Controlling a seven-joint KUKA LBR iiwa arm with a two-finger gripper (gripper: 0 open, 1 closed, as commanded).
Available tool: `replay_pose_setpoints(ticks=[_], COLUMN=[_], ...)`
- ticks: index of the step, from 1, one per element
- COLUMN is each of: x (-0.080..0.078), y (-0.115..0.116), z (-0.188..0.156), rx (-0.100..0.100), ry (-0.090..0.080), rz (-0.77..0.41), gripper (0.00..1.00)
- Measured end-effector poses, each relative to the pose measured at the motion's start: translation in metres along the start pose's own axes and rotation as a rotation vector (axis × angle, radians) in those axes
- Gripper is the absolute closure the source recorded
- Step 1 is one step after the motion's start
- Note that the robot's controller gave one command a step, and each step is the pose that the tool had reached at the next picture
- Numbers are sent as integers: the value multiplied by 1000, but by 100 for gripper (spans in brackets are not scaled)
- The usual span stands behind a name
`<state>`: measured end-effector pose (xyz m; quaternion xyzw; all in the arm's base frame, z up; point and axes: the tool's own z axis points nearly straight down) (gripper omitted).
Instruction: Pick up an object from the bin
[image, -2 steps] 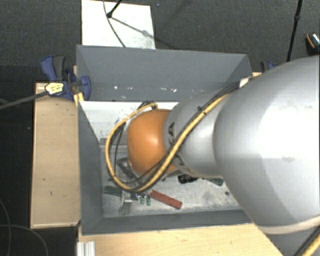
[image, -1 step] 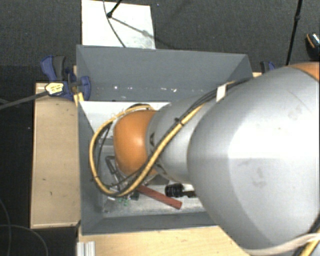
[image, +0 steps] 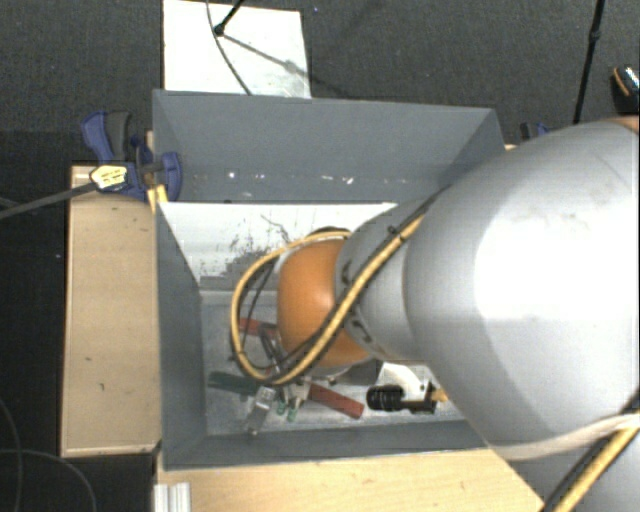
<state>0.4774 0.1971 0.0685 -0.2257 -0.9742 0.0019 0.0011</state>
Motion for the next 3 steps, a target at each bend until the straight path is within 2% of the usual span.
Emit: replay_pose_setpoints(ticks=[1,2,3], x=[-30,-28,-29], y=[-57,-53,-52], z=[-1,-1,-105], rx=[-1,-4,-10], ry=[-1,-1,-8], rz=[-1,-3,-5], gripper=[0,100,100])
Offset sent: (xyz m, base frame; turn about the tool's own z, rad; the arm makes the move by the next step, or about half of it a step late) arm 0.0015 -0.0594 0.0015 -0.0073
